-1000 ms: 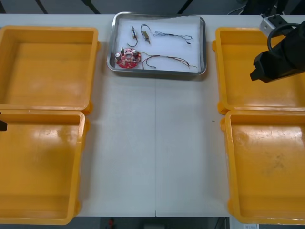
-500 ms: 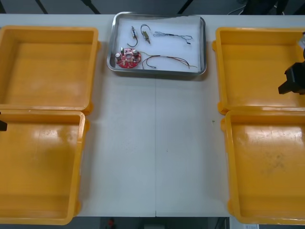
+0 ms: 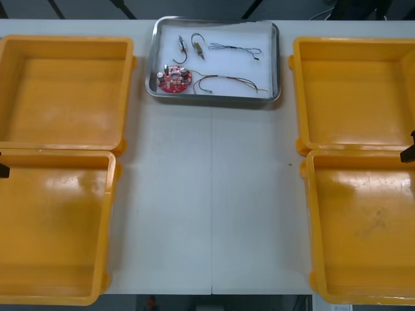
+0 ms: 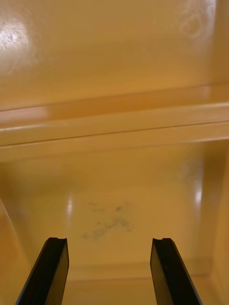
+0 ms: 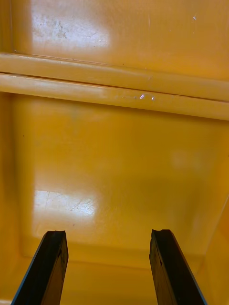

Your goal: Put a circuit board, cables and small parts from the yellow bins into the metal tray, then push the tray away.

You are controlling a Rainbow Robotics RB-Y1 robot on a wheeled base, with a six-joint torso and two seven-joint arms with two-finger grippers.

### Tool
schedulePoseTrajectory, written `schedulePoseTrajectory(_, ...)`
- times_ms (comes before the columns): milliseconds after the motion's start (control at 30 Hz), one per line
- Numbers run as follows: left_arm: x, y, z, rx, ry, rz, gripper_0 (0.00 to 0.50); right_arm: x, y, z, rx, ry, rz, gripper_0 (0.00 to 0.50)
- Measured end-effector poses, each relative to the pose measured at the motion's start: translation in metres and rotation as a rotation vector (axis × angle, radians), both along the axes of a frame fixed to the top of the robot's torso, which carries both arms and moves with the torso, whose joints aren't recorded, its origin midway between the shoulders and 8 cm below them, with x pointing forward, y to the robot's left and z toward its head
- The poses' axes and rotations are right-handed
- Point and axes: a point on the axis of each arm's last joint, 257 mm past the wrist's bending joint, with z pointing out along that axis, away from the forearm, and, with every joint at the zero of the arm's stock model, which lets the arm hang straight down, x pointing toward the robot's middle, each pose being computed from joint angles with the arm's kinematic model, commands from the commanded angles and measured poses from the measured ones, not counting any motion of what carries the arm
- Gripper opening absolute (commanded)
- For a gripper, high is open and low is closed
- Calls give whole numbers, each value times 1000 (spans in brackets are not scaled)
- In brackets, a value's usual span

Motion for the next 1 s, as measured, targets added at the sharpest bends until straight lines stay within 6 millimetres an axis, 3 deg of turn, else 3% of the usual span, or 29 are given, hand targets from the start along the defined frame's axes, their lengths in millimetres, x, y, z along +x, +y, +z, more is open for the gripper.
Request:
schedulePoseTrajectory(533,0,0,0,0,0,0,500,3,10,-19,0,-21,-9,500)
schedulePoseTrajectory(1000,0,0,0,0,0,0,500,7,23,-17,-6,-52,17,500)
